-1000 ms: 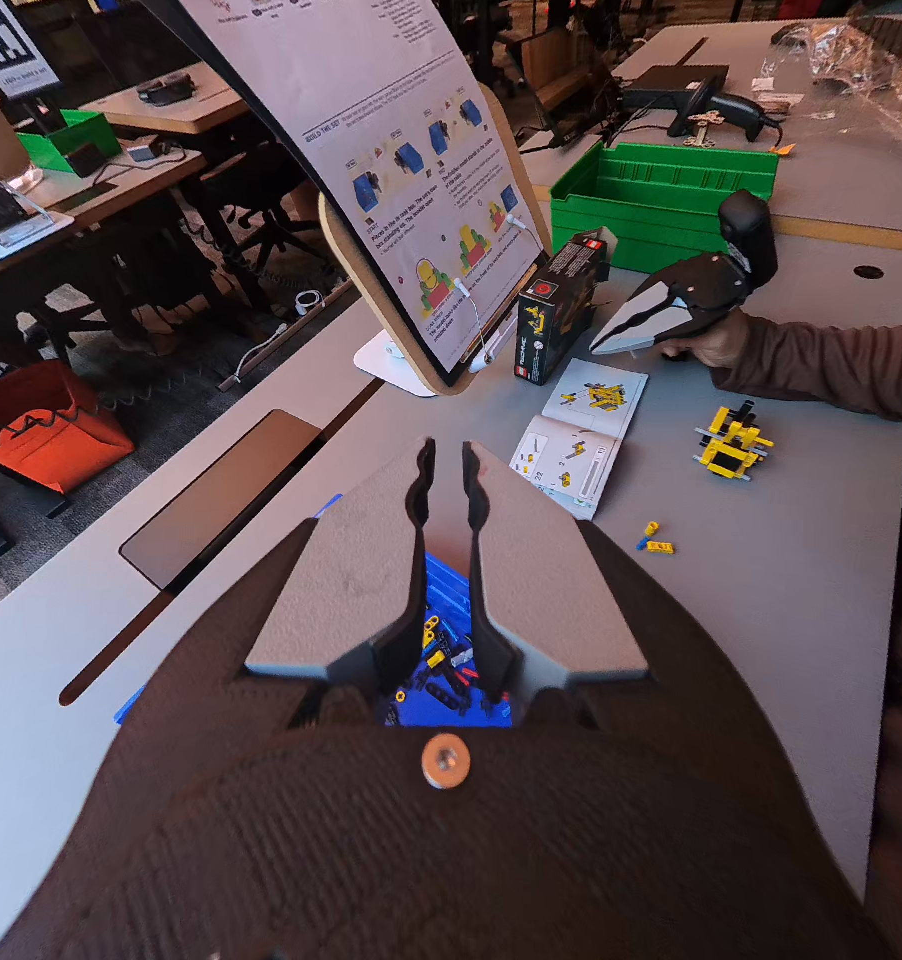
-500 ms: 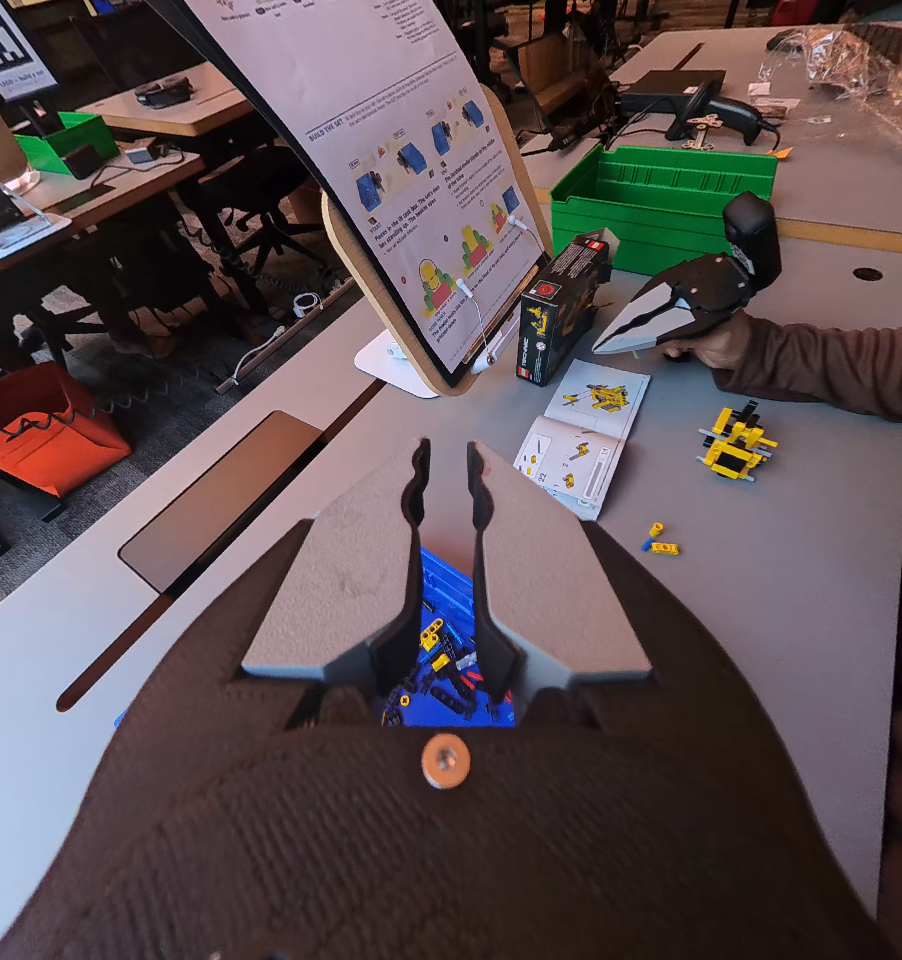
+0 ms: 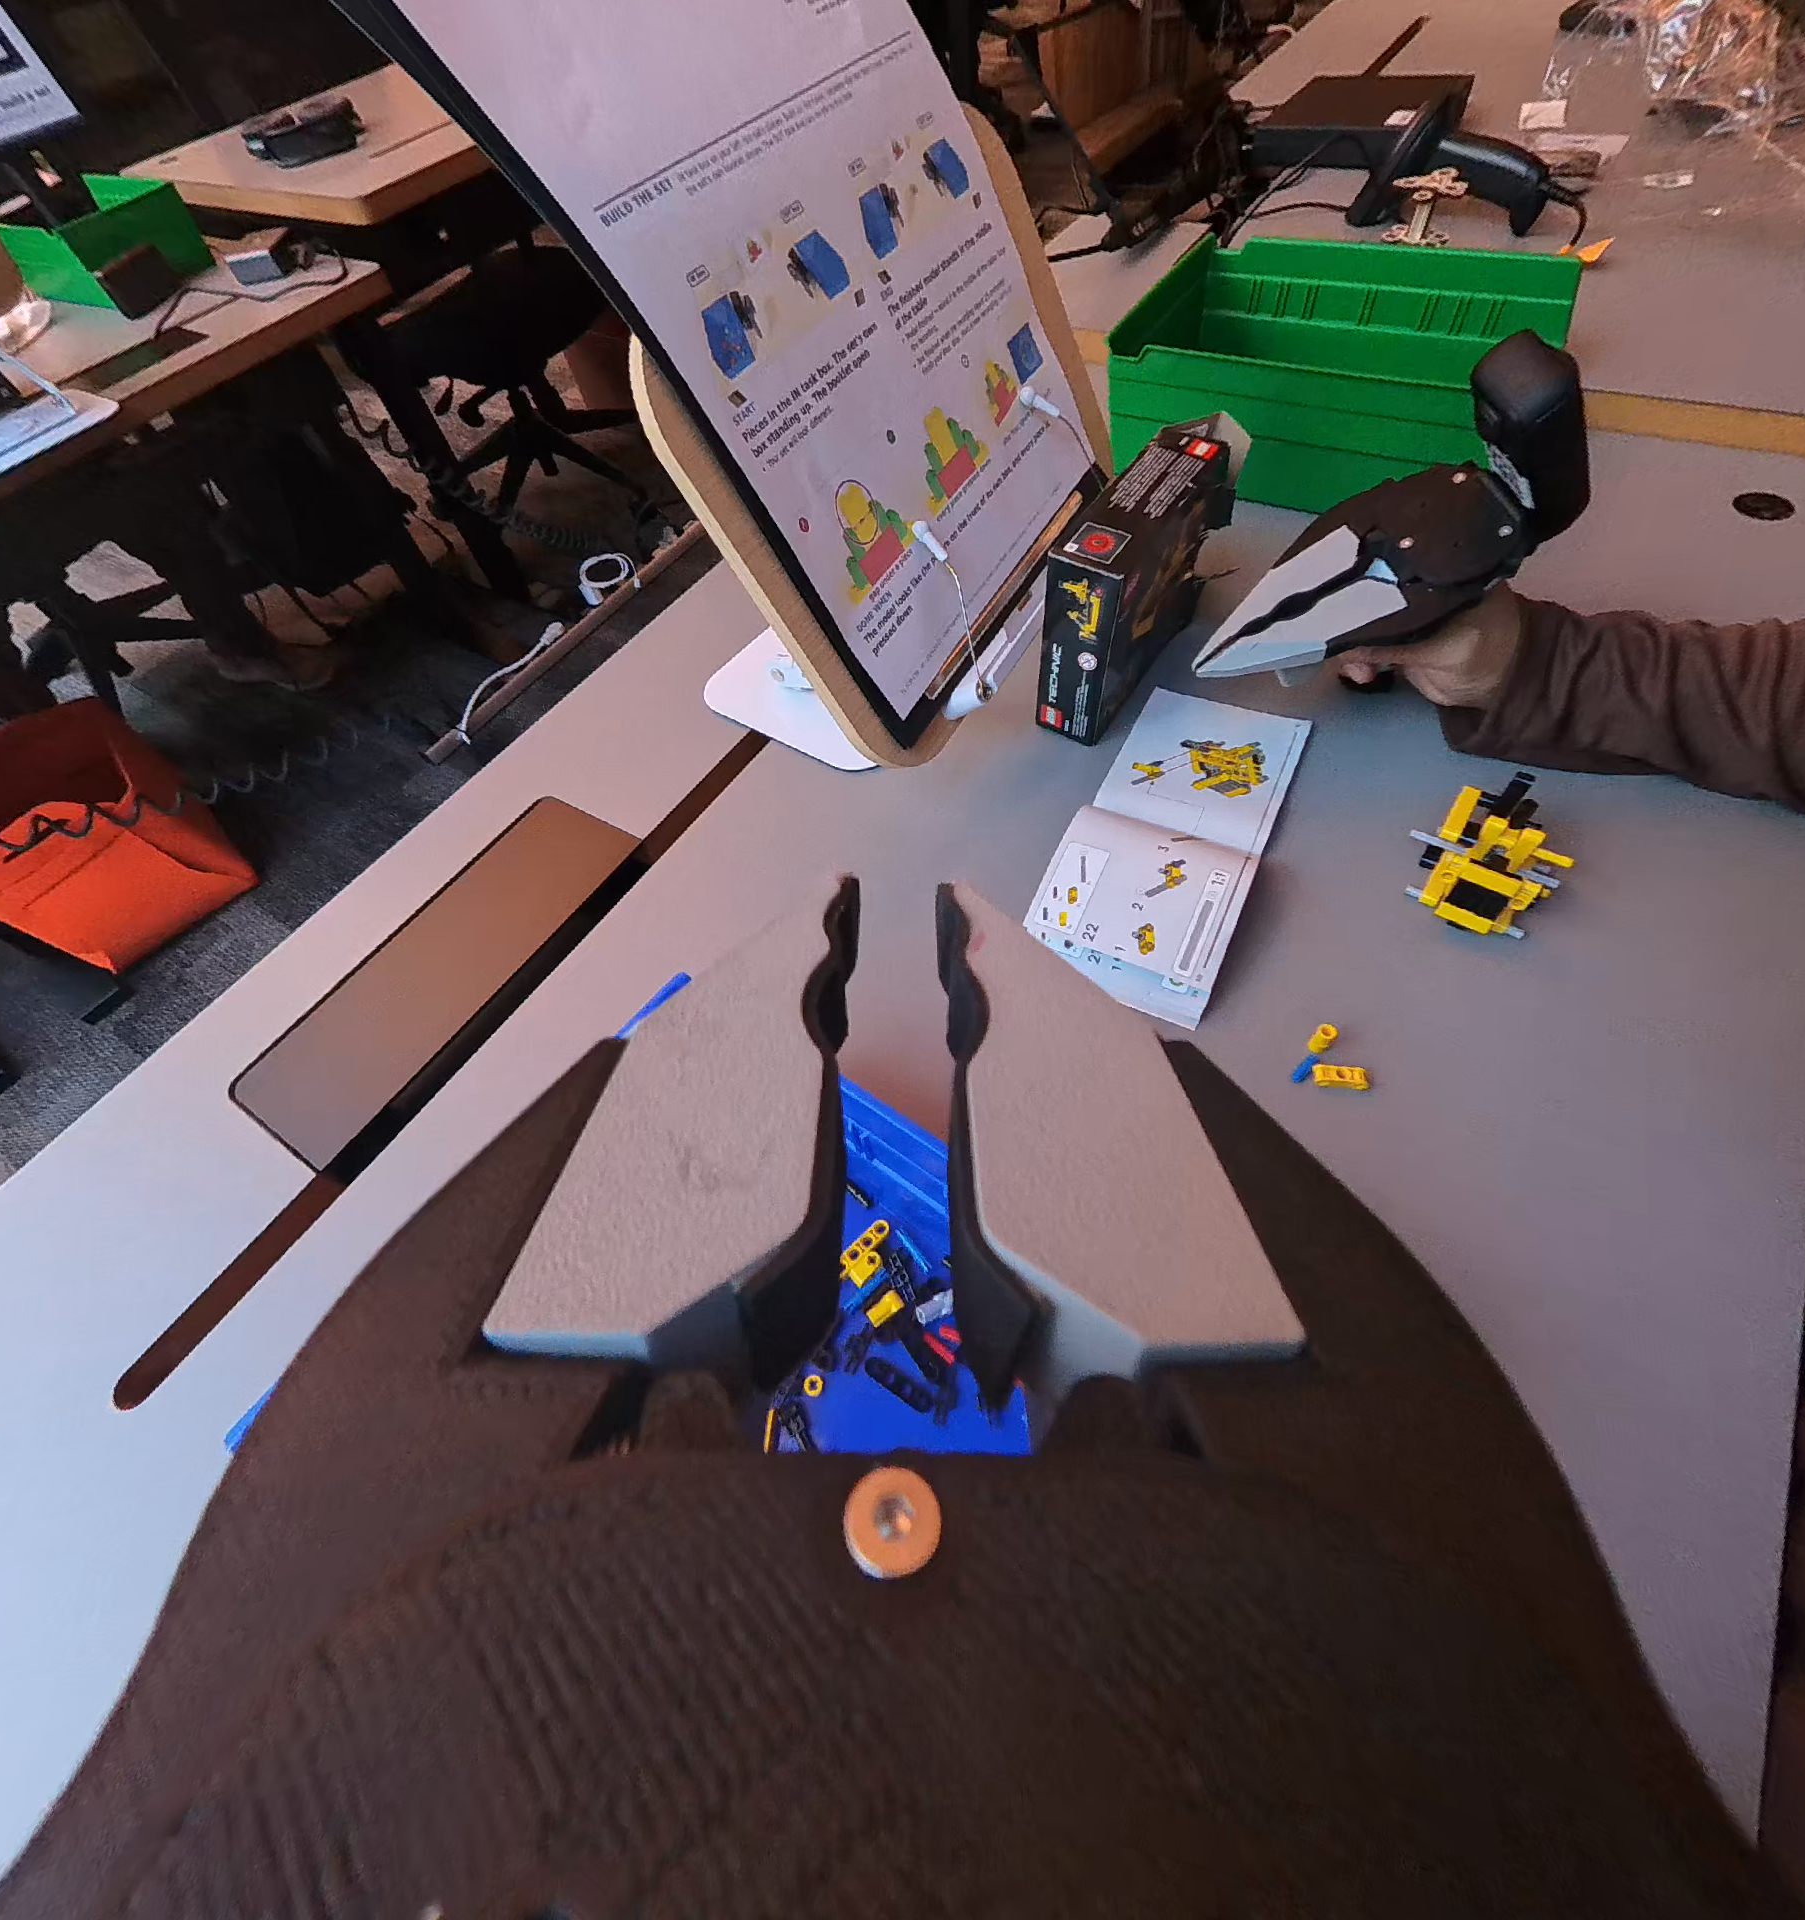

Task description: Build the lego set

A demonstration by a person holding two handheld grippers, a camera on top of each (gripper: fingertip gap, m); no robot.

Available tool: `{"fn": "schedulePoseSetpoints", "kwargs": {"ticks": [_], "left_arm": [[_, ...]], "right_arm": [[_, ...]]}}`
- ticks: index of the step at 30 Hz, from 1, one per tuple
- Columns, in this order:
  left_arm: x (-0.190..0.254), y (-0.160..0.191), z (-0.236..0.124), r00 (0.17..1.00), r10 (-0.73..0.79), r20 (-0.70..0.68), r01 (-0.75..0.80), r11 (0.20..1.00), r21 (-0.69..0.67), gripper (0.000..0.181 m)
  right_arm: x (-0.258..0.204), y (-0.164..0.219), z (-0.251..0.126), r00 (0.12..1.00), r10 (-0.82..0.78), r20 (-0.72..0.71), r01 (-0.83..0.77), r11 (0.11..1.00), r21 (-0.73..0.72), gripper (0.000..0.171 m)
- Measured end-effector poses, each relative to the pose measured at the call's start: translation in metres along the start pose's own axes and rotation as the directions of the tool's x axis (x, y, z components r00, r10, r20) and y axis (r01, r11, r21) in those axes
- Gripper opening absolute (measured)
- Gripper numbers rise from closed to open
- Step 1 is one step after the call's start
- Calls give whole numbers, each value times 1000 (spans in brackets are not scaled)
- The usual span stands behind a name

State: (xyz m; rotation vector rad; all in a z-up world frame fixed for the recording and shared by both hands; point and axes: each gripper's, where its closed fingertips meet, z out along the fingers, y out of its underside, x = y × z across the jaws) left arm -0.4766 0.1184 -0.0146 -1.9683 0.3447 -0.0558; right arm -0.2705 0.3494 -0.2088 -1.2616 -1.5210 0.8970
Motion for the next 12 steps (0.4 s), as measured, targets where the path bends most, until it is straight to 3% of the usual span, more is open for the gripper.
{"fn": "schedulePoseSetpoints", "kwargs": {"ticks": [5, 7, 12], "left_arm": [[16, 13, 14, 995, -24, -99, 18, 997, -69, 10], [39, 34, 32, 979, -48, -199, 10, 982, -190, 8], [93, 95, 78, 958, 3, -286, -145, 867, -477, 0]], "right_arm": [[-1, 0, 0, 1000, -10, 2, 10, 1000, 1, 0], [-2, 0, 0, 1000, -12, 1, 12, 1000, -3, 0], [-3, -2, -1, 1000, -8, 8, 8, 1000, 8, 0]]}}
